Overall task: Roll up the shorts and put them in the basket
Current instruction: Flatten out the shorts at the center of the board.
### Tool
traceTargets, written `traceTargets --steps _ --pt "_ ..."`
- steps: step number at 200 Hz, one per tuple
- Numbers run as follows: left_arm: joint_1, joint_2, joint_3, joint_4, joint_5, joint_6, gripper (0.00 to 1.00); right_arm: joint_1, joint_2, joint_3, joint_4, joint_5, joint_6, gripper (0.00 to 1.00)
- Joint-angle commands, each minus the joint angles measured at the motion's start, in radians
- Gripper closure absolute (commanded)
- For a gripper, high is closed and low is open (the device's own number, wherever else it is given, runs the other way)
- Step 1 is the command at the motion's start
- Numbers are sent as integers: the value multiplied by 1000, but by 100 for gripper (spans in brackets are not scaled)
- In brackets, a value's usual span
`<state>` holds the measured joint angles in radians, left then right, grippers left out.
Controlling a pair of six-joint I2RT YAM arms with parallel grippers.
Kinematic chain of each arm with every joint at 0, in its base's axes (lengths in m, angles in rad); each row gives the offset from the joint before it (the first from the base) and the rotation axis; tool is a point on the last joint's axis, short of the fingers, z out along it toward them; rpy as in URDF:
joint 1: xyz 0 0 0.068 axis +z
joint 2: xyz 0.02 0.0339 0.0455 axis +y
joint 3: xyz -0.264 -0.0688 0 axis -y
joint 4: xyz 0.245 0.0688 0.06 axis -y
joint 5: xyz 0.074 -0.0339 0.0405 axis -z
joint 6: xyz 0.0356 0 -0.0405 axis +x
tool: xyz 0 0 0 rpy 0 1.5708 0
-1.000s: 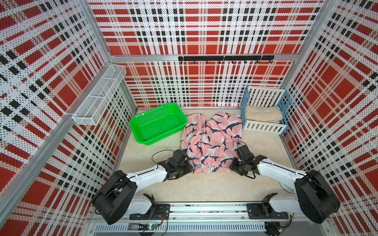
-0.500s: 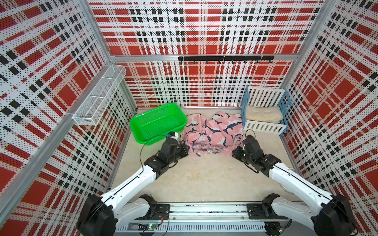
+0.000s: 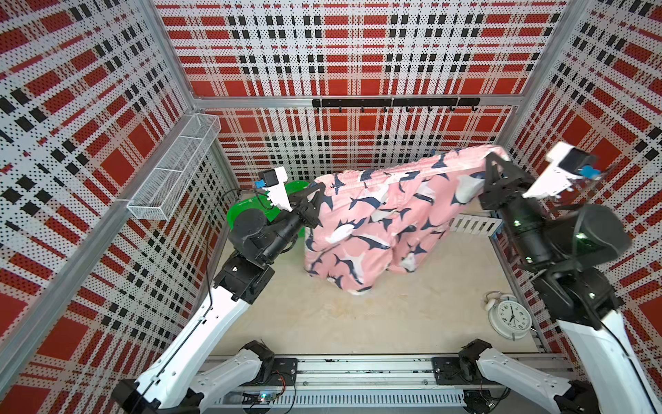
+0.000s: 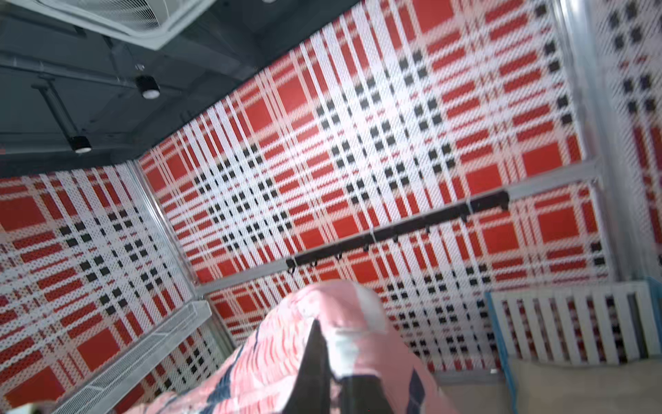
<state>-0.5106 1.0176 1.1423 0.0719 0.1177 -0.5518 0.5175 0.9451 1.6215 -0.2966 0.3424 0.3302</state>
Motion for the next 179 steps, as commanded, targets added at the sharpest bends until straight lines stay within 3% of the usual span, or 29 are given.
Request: traceTargets --steps 1,23,35,61,76,101,121,148,168,179 --pt "43 -13 69 13 -113 45 100 -17 51 86 -53 150 -95 100" --pt "57 7 386 -192 -291 176 100 -17 131 83 -153 46 -9 100" --pt "57 6 462 -245 -317 208 100 -17 114 32 -149 45 24 100" --pt "57 -80 316 -183 -166 197 100 -17 26 -31 -154 77 26 100" --pt "57 -156 229 -143 -108 206 100 -17 -52 -95 -101 -4 10 100" --pt "57 -296 151 -98 -120 229 100 -17 -137 -172 -46 -228 -20 100" --pt "57 -367 112 -72 -169 240 100 -17 -173 -216 -15 -313 -16 100" --pt "57 -303 106 -81 -249 202 100 -17 -112 -196 -22 -204 -18 100" --pt "61 -118 182 -201 -386 89 100 -17 -1 -145 -29 -77 3 100" --pt "90 0 222 -237 -368 26 100 -17 82 -112 -32 -19 29 100"
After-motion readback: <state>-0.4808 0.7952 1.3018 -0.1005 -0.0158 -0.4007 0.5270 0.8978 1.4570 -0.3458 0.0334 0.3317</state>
